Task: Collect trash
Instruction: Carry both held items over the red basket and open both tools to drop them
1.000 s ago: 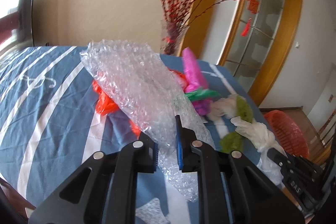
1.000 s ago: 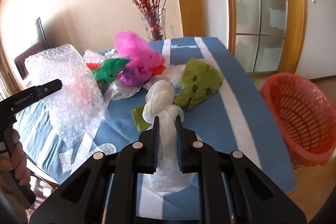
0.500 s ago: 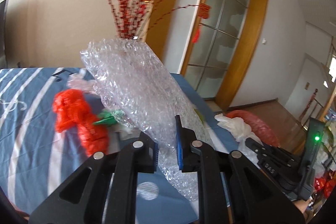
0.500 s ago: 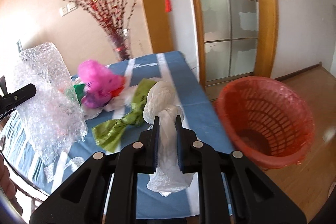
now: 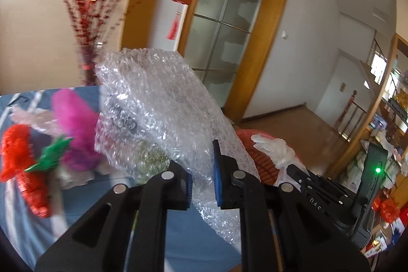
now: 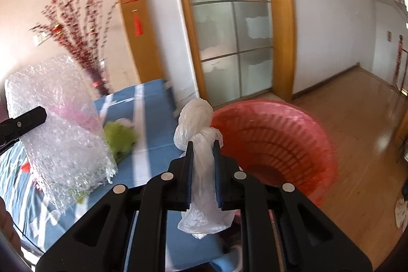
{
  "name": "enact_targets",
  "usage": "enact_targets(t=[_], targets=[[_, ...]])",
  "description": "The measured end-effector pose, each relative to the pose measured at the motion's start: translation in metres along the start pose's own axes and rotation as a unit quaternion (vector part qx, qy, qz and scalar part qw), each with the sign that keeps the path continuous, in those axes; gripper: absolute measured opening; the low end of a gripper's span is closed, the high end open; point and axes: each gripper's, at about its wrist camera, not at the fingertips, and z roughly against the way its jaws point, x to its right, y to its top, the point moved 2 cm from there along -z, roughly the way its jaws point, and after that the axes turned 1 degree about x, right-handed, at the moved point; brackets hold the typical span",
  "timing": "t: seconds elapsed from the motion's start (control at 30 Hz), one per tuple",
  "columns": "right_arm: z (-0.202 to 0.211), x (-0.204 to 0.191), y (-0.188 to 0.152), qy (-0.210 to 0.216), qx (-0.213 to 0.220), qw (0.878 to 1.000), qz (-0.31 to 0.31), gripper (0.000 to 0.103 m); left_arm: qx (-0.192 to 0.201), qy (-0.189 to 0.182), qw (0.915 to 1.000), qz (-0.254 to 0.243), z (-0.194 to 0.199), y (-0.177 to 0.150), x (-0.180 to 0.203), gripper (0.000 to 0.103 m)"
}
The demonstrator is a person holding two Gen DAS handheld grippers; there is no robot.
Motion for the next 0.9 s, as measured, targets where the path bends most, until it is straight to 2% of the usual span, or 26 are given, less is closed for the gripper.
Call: enact_targets(t=[0.4,0.67,0.9], targets=[[-0.025,0.065,0.002,-0.041,-0.009,0.998,-0.056,0.014,-0.051,-0.059,0.9962,-0.037,-0.105,0.003,0.079,0.015],[-0.037,0.09,0.007,-0.053,-0.007,0.996,-0.074,0.014,-0.093,-0.067,0.9917,-0.06,-0.157,-0.012,0.104,0.015],[-0.044,0.097,0.012,-0.049,-0.003,0.995,-0.081,0.015,-0.11,-0.058,0.989,-0.081,-0.18,-0.026,0.116,0.015]])
